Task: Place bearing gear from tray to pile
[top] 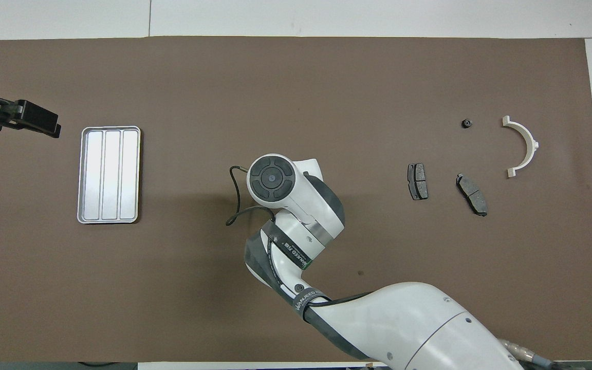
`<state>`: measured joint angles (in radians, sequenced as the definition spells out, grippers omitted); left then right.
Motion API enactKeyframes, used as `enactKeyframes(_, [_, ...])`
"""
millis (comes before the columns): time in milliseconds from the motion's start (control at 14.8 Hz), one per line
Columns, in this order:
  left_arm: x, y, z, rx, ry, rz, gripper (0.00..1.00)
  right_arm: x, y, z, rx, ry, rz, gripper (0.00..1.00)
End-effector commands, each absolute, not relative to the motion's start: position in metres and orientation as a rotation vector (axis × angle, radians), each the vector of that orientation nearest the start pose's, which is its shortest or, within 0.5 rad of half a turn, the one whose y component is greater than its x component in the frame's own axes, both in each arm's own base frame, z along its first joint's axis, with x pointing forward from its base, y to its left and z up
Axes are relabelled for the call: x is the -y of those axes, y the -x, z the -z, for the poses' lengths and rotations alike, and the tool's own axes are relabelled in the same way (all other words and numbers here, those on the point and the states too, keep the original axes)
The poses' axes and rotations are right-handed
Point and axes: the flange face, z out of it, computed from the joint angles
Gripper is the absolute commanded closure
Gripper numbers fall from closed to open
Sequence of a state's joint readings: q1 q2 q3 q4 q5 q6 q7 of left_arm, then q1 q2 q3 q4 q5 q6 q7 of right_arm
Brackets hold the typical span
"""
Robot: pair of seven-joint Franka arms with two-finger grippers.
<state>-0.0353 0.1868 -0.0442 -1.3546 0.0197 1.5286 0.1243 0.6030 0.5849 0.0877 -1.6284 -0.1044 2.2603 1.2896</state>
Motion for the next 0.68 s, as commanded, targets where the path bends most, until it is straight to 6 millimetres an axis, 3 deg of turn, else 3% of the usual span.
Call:
enactKeyframes(0, [0.045,-0.612,-0.618,-0.323,3.123,-0.017,0.00,-0.432,-0.540,-0.283,-0.866,2.997,0.116,0.04])
enactKeyframes(135, [0.043,-0.624,-0.592,-0.315,3.123,-0.100,0.05,-0.431,-0.539,-0.280,-0.865,3.002,0.116,0.04])
enactKeyframes(271, [0.045,-0.628,-0.599,-0.319,3.124,-0.087,0.05,-0.431,-0.539,-0.279,-0.862,3.007,0.119,0.06])
enactKeyframes(406, [0.043,-0.634,-0.587,-0.314,3.122,-0.123,0.05,-0.431,-0.535,-0.276,-0.856,3.014,0.115,0.09])
enactKeyframes(609, [0.044,-0.634,-0.590,-0.317,3.123,-0.108,0.04,-0.431,-0.536,-0.276,-0.859,3.016,0.113,0.15])
